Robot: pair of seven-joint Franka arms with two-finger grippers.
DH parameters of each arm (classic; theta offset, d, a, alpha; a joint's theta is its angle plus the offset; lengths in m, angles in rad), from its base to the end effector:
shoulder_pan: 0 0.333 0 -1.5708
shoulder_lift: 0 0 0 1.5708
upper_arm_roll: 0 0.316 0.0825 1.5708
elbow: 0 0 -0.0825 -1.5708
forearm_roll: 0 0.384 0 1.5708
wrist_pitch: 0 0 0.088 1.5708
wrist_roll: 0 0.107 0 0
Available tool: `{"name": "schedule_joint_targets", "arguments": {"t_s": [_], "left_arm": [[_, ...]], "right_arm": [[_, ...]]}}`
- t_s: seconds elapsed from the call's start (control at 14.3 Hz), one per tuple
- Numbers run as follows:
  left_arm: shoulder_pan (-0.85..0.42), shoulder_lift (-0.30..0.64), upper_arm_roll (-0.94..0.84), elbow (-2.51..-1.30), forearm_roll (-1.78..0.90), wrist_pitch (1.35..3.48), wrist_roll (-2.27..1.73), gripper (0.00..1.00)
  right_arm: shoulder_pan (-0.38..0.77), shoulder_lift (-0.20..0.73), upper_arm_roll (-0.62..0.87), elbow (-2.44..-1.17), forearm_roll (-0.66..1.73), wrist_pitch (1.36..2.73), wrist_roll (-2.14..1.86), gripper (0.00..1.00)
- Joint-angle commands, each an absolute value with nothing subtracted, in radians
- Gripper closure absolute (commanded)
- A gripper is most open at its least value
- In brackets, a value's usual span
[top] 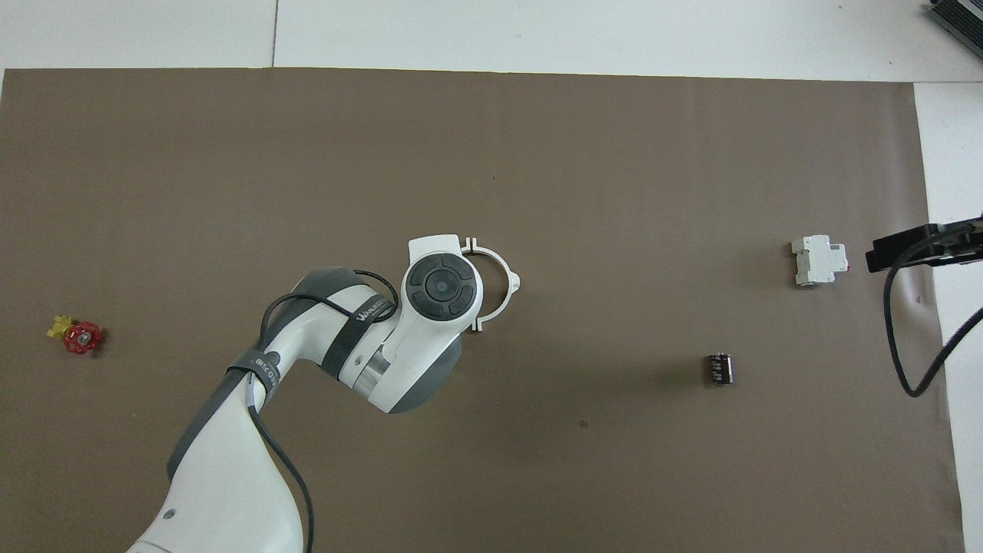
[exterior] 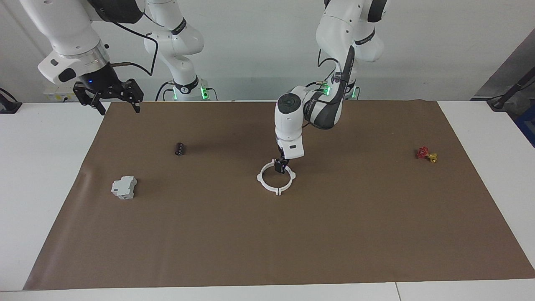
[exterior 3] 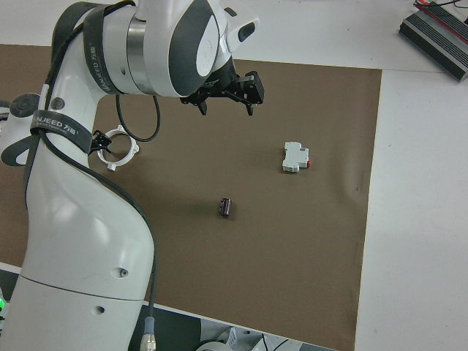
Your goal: Assemble drain pipe with both arms
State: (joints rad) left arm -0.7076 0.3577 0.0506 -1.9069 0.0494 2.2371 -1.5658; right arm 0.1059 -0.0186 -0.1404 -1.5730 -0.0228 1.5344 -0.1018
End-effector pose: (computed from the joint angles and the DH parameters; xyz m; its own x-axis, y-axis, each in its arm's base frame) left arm 0.4916 -0.3793 0.3089 0.6408 0.7657 0.0555 0.7676 -0.6403 -0.0285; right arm 0.5447 -0.0221 0.6304 0.9975 0.0665 -0.0221 0.0669 -0.9976 0.0180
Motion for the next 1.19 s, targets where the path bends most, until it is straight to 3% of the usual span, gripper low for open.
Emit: {"name": "schedule_joint_targets", "arguments": {"t_s": [0.0,0.77,1.12], "left_arm": [[-0.661,0.283,0.048,-1.899,0.061,2.165,-1.511,0.0],[-0.457,0.049,0.051,-1.898,0.057,1.869,-1.036,0.0],[-0.244,-0.099,0.051,-1.91,0.055,1.72,-0.578,0.0]], "right_arm": [[0.101,-0.031,-0.137,-1.578,-0.009,1.525,-0.087,0.0],[0.1,-0.031,-0.137,-1.578,-0.009,1.525,-0.087,0.0],[0.101,-0.031,-0.137,-1.578,-0.009,1.525,-0.087,0.0]]}}
